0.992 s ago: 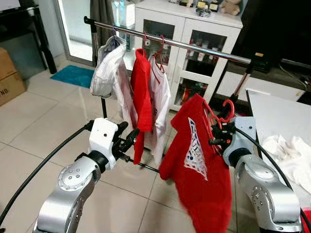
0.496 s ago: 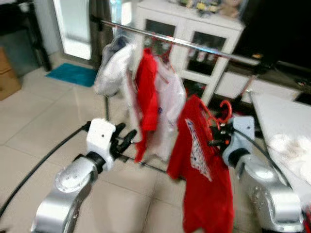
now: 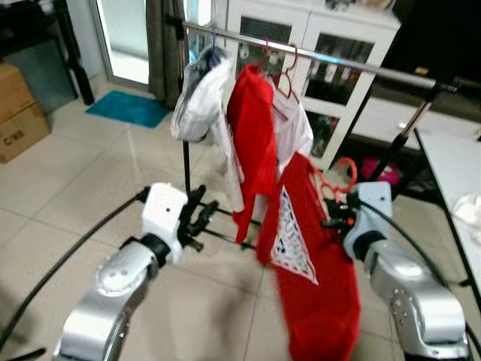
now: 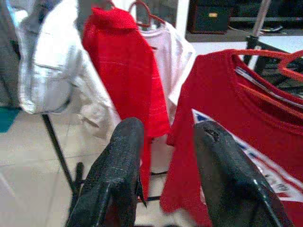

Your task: Hang hanger

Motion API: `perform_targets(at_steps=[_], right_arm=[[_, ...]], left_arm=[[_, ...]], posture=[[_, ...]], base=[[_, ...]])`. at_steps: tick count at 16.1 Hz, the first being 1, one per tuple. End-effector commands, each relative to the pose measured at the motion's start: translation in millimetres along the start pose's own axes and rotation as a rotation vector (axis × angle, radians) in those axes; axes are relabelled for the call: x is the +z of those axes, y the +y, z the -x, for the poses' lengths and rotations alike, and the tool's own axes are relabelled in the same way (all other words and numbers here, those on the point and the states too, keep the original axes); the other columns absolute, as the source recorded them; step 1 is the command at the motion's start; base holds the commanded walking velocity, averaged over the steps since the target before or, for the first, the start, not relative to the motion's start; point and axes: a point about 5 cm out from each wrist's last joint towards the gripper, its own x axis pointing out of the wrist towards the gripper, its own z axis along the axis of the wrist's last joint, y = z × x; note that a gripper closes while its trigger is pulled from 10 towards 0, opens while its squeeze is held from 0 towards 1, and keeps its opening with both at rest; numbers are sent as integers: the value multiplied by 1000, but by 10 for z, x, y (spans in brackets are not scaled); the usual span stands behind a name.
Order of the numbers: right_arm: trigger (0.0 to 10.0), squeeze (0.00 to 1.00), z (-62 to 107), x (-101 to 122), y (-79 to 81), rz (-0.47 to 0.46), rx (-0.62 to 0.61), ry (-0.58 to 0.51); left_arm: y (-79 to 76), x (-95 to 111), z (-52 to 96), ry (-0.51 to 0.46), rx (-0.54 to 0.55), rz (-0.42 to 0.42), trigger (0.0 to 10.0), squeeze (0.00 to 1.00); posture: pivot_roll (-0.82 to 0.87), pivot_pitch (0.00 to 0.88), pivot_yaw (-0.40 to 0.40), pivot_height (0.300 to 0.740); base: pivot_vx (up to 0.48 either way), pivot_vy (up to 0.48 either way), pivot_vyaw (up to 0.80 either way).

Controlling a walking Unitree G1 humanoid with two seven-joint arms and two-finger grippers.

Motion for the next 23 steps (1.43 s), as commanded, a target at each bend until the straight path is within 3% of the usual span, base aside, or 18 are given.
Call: perform_targets(at_steps=[1, 4, 5, 9, 10, 11, 15, 16, 17, 18, 23], right_arm=[[0, 0, 17, 87, -33, 19, 21, -29], [0, 0, 84, 180, 106, 62, 267, -58], [0, 0, 122, 209, 162, 98, 363, -56], [0, 0, 193, 352, 287, 148, 583, -115], [0, 0, 211, 374, 319, 149, 620, -125], [0, 0, 241, 398, 354, 151, 656, -137], [0, 0, 291, 472, 403, 139, 749, -176], [0, 0, 293, 476, 404, 136, 754, -178], [0, 0, 293, 478, 404, 134, 757, -179], [0, 0, 289, 479, 388, 131, 754, -178], [0, 0, 283, 485, 356, 98, 759, -181]], left_arm=[[-20, 15, -16, -5, -6, 5, 10000, 0], [5, 41, -51, -17, -14, 20, 10000, 0], [33, 62, -71, -20, -20, 27, 10000, 1000], [30, 160, -281, -31, -66, 20, 10000, 1000], [26, 155, -317, -24, -65, 13, 10000, 659], [26, 150, -359, -15, -63, 12, 10000, 0], [110, 173, -475, -5, -54, -26, 10000, 0], [110, 173, -481, -6, -59, -32, 9020, 0], [110, 175, -485, -9, -62, -31, 9020, 0], [107, 180, -500, -16, -64, -26, 0, 0], [110, 174, -521, -27, -61, -36, 0, 0]], posture=[[-87, 0, -109, 740], [-93, 0, -108, 740], [-93, 0, -108, 740], [-103, 0, -87, 740], [-105, 0, -83, 740], [-105, 0, -83, 740], [-108, 0, -77, 740], [-109, 0, -76, 740], [-111, 0, -75, 740], [-114, 0, -75, 740], [-117, 0, -79, 740]], base=[[0, 0, 0], [0, 0, 0], [0, 0, 0], [0, 0, 0], [0, 0, 0], [0, 0, 0], [0, 0, 0], [0, 0, 0], [0, 0, 0], [0, 0, 0], [0, 0, 0]])
